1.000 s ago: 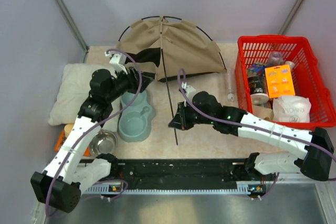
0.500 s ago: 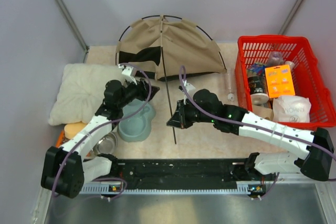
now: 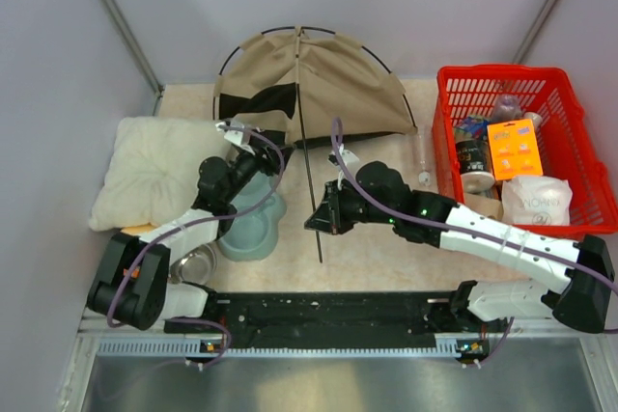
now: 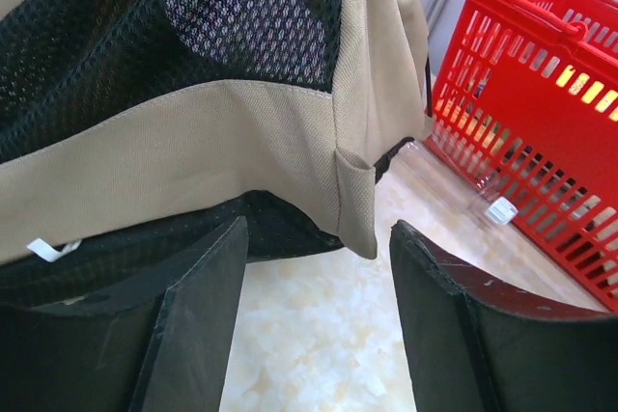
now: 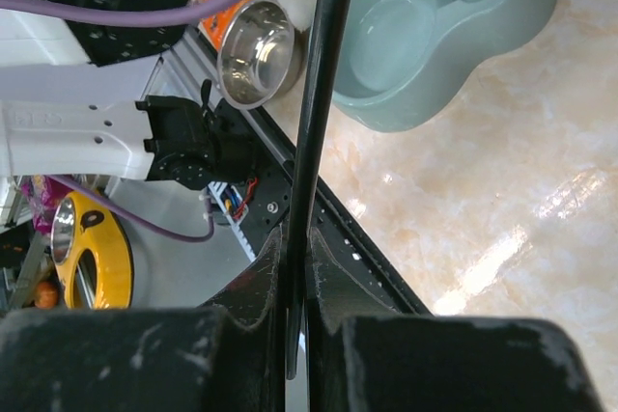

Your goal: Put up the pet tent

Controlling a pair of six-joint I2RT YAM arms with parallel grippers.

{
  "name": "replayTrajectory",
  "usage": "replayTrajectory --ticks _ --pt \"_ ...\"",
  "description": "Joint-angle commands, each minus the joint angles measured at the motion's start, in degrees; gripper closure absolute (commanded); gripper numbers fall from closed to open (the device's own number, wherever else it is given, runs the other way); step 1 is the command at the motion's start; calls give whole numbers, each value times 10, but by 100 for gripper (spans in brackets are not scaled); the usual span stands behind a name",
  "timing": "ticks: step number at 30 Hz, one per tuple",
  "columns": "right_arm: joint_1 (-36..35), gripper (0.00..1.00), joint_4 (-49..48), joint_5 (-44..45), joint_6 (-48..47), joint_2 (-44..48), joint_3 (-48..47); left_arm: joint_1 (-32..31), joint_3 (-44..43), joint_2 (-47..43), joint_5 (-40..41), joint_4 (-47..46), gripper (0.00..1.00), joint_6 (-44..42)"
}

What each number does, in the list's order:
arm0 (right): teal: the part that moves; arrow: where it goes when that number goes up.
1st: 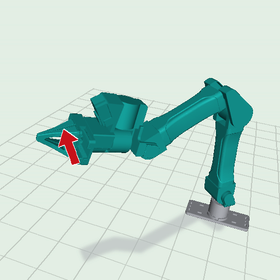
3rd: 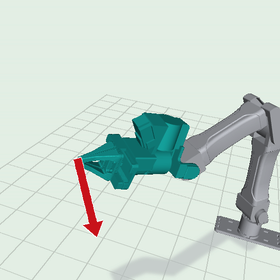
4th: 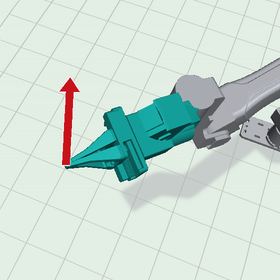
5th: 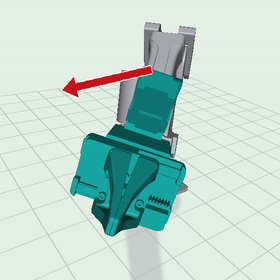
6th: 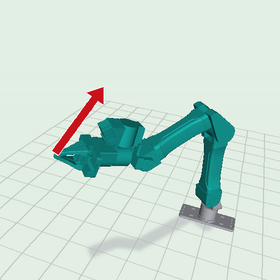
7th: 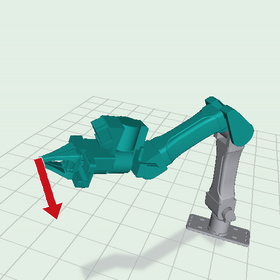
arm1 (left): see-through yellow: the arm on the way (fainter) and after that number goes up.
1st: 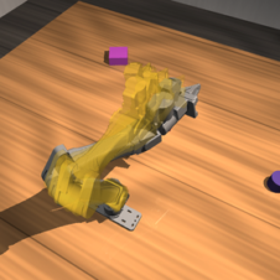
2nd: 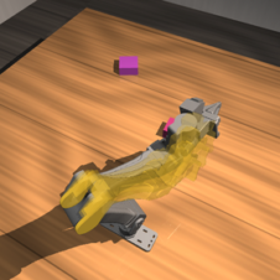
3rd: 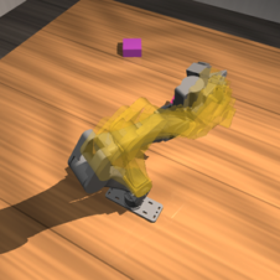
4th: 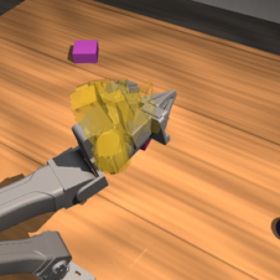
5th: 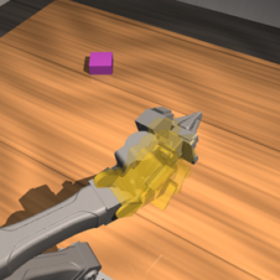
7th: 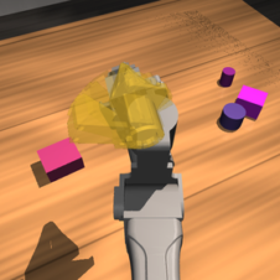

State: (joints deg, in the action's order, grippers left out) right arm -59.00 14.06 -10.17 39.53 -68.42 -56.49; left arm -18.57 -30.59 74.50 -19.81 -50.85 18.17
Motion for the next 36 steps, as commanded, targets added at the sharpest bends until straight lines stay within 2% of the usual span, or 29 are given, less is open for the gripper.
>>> replayTrajectory --ticks 1,11,17,19,26,30,33,35,36 --pt "7 100 -40 19 -19 7 -39 -7 30 39 21 -185 35 -23" --pt "10 100 -33 20 -20 0 -47 -19 29 86 51 -265 35 -25" --pt "10 100 -32 23 -18 0 -45 -28 13 98 60 -254 35 -38" --pt "10 100 -31 23 -19 1 -45 -31 8 105 78 -247 41 -40" --pt "10 100 -33 25 -17 5 -41 -37 2 118 106 -241 47 -32" --pt "10 100 -33 26 -17 5 -42 -38 -7 123 111 -243 63 -30" --pt "10 100 -37 26 -18 6 -40 -38 -13 123 109 -239 81 -28" --pt "9 100 -42 28 -17 7 -38 -38 -16 117 101 -232 100 -28" --pt "9 100 -49 29 -18 7 -35 -39 -17 114 98 -227 100 -27"
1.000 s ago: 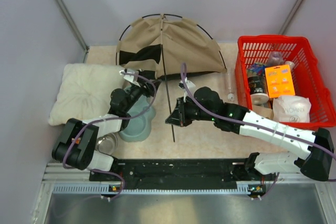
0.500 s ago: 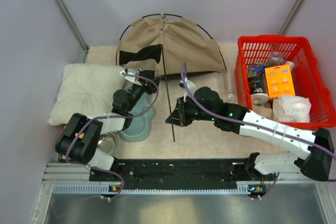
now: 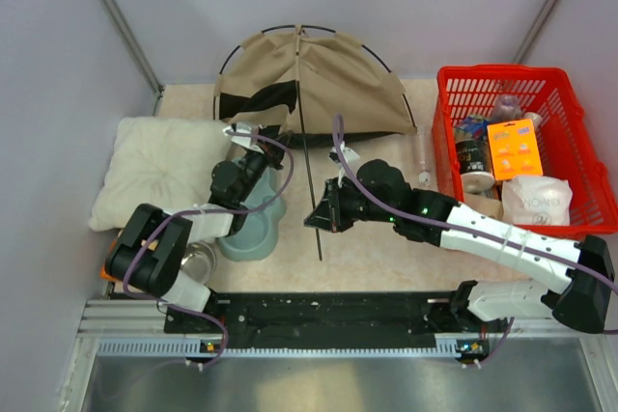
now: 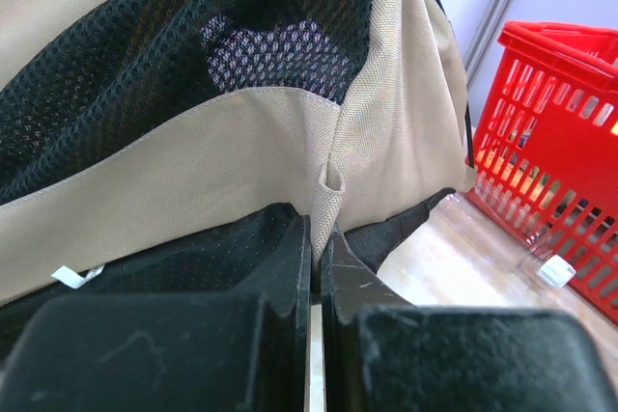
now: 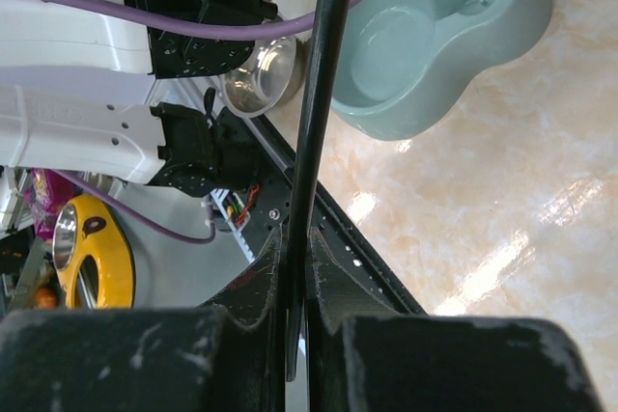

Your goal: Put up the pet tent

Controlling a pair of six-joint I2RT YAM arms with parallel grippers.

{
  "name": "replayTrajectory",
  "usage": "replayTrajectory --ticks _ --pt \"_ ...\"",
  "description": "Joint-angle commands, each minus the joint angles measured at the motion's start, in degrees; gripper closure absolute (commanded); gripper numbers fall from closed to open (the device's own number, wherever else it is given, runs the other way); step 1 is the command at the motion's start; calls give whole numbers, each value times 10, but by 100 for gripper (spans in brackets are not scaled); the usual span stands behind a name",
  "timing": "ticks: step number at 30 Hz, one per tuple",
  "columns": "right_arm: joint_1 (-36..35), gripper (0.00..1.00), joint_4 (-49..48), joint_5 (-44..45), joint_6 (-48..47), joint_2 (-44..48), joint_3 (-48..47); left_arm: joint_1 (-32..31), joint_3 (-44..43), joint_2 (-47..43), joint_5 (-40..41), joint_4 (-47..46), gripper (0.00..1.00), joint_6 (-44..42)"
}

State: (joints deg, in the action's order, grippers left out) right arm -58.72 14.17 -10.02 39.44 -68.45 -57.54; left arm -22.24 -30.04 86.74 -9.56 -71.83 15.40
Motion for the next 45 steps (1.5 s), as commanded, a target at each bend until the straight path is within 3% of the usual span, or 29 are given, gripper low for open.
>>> replayTrajectory --ticks 1,6,13,18,26,38,45 --pt "7 100 -61 26 -17 9 -21 -3 -22 -13 -9 -10 100 2" --pt "7 100 -190 28 -10 22 9 -4 -14 -60 -49 37 100 19" --pt "6 100 -384 146 12 3 60 -13 24 -168 -89 150 100 55" --pt "7 100 -447 242 29 -20 67 -15 38 -244 -111 272 100 75" --pt "4 100 -556 297 54 -84 30 -18 75 -348 -133 365 100 67" --pt "4 100 -573 279 52 -194 -92 -25 104 -519 -148 543 100 90" --pt "0 100 -560 267 51 -237 -132 -25 56 -569 -79 689 100 173"
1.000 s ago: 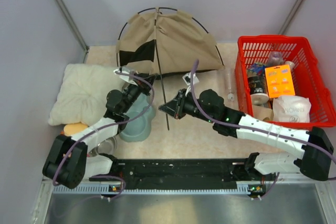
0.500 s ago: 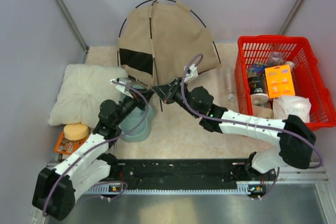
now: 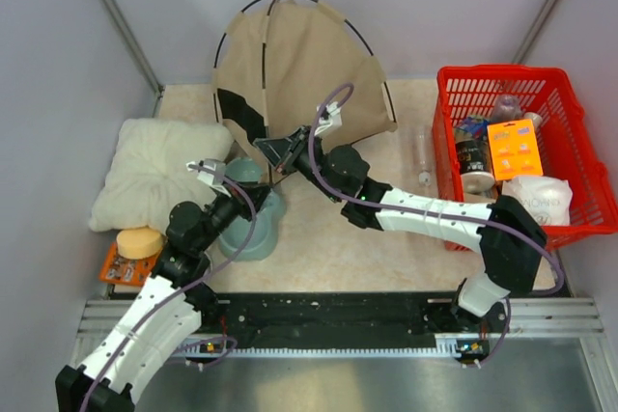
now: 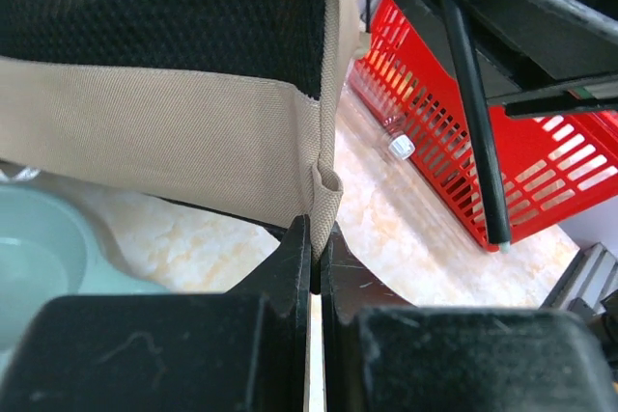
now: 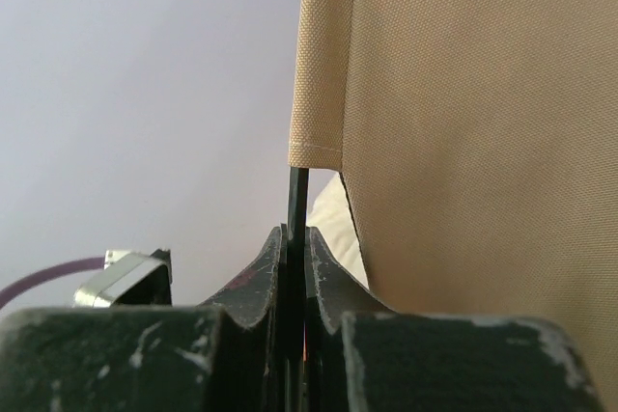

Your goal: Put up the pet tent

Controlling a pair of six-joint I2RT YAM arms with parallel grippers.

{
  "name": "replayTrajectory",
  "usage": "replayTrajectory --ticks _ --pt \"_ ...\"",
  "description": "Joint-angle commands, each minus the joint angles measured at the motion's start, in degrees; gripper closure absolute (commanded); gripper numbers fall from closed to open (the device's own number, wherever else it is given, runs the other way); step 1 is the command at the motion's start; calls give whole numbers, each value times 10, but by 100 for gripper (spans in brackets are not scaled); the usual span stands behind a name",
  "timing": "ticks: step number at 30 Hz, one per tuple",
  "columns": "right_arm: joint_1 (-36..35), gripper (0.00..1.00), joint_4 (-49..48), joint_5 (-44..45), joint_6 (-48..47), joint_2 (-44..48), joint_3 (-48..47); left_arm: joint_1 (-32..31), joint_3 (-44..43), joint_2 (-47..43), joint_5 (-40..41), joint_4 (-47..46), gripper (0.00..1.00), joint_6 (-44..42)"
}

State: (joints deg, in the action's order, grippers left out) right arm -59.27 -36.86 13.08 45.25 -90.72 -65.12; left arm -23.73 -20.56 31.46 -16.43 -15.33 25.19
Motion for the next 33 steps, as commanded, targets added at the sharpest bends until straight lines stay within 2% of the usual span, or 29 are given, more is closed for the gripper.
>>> replayTrajectory --ticks 1,5,9,15,20,33 --pt "4 100 -47 34 -13 -19 -62 -10 -67 -8 -2 168 100 93" --pt "-1 100 -37 34 -38 -32 -76 -11 -130 21 12 295 100 153" --pt "-1 100 -3 15 -77 -45 -111 -11 -157 16 -4 352 100 171" --pt "-9 100 -32 25 -71 -53 -107 -11 -156 -9 14 345 100 225" --pt "-9 100 -18 -24 -107 -70 -131 -11 -178 -11 -29 334 100 216" --pt "-37 100 -120 -54 -193 -75 -45 -10 -240 39 18 416 100 315"
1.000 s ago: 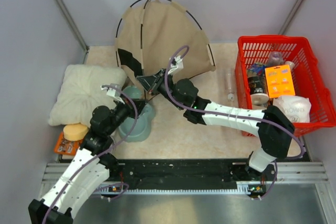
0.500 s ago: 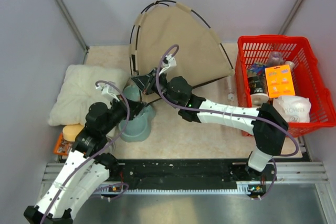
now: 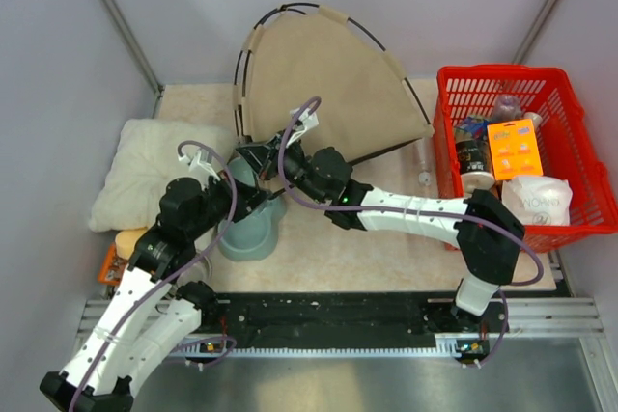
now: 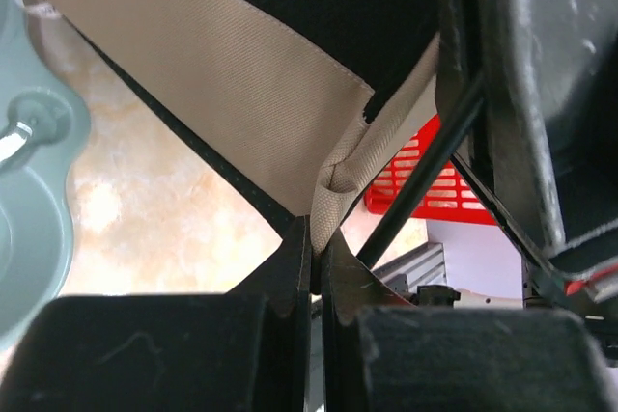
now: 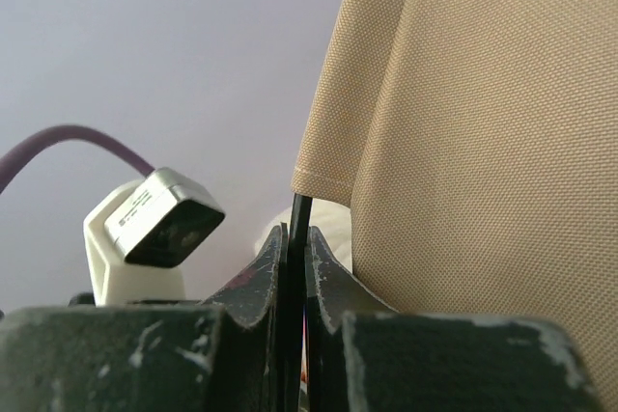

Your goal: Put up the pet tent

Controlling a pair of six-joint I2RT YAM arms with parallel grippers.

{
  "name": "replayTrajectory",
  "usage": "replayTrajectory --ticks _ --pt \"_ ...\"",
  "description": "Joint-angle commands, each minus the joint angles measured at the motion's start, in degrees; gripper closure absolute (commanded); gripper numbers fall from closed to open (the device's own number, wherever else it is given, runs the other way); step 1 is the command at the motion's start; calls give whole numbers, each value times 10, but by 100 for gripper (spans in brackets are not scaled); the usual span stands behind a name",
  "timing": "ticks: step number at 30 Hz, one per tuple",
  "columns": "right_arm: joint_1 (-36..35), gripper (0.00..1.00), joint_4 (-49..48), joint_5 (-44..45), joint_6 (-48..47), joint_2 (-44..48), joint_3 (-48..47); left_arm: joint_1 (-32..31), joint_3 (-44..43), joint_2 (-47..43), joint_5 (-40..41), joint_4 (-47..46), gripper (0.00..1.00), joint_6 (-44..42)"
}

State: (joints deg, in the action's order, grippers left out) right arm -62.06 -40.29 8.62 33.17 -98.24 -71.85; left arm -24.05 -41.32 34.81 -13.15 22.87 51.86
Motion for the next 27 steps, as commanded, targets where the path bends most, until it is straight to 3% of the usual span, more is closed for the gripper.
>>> replayTrajectory --ticks 1,10,15,23,27 --pt "-9 100 -93 -10 -74 1 32 -6 -35 7 -13 38 100 55" --pt "-17 100 -118 -34 -96 9 88 -5 -46 11 -4 29 100 103" --pt "-24 93 -104 -34 -92 13 102 -1 -32 0 8 10 100 132" --pt "-30 89 -85 -32 -89 17 116 1 -6 -19 18 -20 100 174" --pt "-30 68 -73 -32 -93 19 115 4 -8 -20 21 -21 100 175"
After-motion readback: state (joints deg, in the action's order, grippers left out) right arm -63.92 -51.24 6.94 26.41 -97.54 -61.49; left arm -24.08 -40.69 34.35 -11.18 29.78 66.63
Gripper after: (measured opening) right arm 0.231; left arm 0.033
